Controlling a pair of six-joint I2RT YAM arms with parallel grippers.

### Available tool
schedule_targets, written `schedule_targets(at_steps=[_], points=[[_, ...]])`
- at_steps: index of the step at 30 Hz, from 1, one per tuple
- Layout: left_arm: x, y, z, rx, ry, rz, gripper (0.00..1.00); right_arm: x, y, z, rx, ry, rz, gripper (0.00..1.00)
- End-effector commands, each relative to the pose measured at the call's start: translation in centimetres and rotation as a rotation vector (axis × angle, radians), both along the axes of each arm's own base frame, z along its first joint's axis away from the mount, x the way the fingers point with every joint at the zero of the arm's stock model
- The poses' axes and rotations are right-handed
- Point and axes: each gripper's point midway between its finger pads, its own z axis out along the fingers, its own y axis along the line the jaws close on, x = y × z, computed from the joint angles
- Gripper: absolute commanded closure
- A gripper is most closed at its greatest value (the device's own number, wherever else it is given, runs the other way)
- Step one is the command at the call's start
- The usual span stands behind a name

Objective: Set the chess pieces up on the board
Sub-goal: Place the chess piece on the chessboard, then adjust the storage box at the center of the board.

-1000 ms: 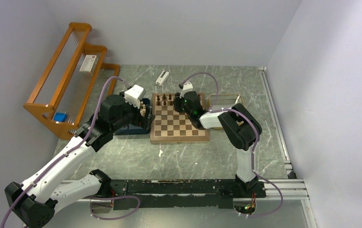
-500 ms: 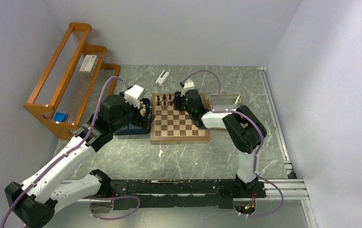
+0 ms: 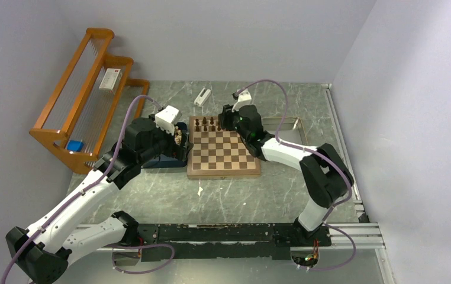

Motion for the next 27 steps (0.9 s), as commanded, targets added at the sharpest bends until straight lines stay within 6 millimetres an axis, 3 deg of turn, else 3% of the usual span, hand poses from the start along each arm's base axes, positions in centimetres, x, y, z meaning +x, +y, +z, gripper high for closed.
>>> schedule_targets(at_steps=[1, 7, 17, 20, 23, 27], points=[[0.1, 0.6, 0.5, -0.003, -0.026, 0.024, 0.01, -0.5, -2.3, 2.1, 0.038, 0.070, -0.100, 0.55], [-0.2, 0.0, -0.1, 0.000, -0.014, -0.023, 0.01, -0.5, -7.3, 2.3, 0.062, 0.226, -0.216, 0.55], [1.4, 1.1, -1.5, 0.033, -0.021, 0.077, 0.01, -2.7, -15.1, -0.3, 0.022, 0.347, -0.358, 0.53], [1.8, 1.3, -1.6, -0.012, -0.049, 0.116, 0.01, -3.4, -15.9, -1.3, 0.016, 0.325, -0.355, 0.52], [2.3, 2.4, -1.7, -0.005, -0.102, 0.179, 0.01, -2.7, -17.2, -1.2, 0.067, 0.333, -0.389, 0.52], [2.5, 4.2, -3.3, 0.062, -0.104, 0.249, 0.01, -2.2, -18.5, -2.0, 0.134, 0.360, -0.465, 0.52]])
